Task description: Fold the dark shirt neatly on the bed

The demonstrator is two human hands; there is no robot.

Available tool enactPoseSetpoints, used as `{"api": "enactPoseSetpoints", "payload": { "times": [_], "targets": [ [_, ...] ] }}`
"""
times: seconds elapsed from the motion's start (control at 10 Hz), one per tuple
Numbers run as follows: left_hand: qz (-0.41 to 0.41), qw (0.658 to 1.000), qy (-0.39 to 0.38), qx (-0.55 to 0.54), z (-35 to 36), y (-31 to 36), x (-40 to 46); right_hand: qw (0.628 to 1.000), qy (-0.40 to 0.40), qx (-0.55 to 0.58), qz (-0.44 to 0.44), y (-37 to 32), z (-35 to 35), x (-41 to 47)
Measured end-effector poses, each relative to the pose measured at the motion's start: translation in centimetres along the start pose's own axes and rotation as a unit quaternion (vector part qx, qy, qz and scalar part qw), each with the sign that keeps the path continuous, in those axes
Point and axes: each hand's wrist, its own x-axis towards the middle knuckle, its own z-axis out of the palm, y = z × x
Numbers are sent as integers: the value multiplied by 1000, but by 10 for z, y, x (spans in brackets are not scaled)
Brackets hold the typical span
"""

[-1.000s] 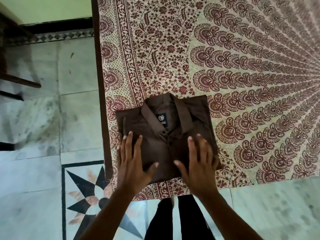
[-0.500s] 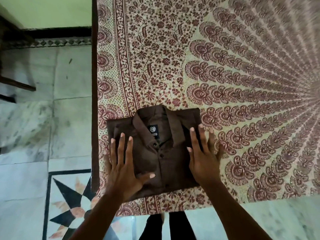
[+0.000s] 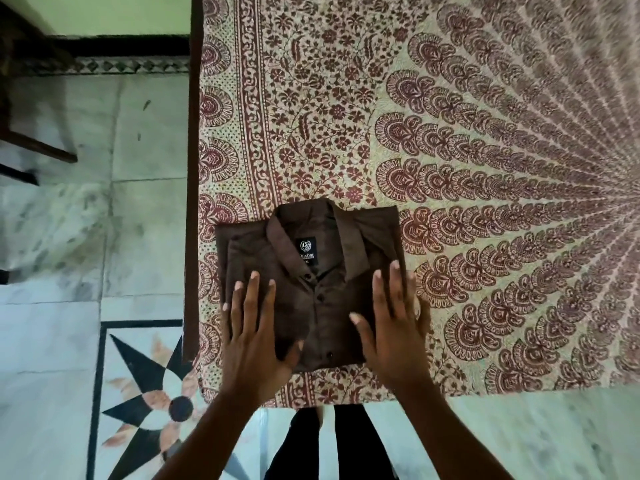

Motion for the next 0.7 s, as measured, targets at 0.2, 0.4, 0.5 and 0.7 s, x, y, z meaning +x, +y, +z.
{"api": "enactPoseSetpoints", "payload": {
  "times": [0.2, 0.4, 0.5, 0.7],
  "targets": [
    [43, 998, -32, 41, 26, -23, -6, 999, -50, -16, -14, 16, 34, -31],
    [-21, 998, -52, -13, -7, 3, -7, 992, 19, 122, 37, 1, 2, -22],
    [-37, 988, -76, -126, -61, 38, -13, 958, 15, 283, 49, -15, -61, -27],
    [-12, 960, -21, -280, -197, 125, -49, 910, 15, 406, 75, -55, -203, -66]
  ]
}}
